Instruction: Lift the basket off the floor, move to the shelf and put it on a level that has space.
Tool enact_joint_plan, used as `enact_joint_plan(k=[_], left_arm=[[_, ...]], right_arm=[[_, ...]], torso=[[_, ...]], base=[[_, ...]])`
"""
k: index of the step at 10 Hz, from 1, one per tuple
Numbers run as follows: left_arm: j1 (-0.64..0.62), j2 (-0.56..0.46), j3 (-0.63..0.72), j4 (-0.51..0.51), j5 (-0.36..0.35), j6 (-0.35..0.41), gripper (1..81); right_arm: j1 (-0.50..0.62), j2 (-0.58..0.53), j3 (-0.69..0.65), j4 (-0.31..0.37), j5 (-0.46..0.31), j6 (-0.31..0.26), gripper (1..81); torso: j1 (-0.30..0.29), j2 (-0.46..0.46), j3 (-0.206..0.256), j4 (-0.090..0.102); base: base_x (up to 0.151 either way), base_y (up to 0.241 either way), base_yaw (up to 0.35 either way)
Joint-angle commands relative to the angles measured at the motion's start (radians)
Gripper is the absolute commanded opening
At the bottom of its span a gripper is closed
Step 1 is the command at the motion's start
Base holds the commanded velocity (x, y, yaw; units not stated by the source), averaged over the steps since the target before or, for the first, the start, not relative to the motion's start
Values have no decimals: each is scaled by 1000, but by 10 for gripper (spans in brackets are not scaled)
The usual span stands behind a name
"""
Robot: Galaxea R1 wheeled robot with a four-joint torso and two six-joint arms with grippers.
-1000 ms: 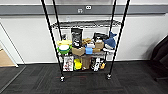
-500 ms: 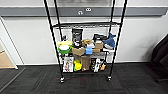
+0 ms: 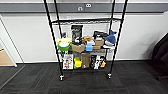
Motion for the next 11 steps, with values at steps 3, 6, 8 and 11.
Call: enact_joint_plan(k=[3, 6, 8, 11], left_arm=[[-148, -18, 11, -9, 33, -5, 811], [-187, -25, 23, -10, 44, -5, 811], [-197, -38, 58, -10, 45, -6, 811], [-197, -73, 117, -10, 45, -6, 811]], right_arm=[[137, 8, 16, 39, -26, 23, 811], [145, 6, 21, 41, -26, 35, 811], [146, 5, 25, 41, -25, 38, 811], [151, 6, 33, 41, -23, 38, 811]], torso=[[3, -4, -11, 0], [3, -5, -11, 0], [3, -5, -11, 0], [3, -5, -12, 0]], base=[[0, 0, 0], [0, 0, 0], [0, 0, 0], [0, 0, 0]])
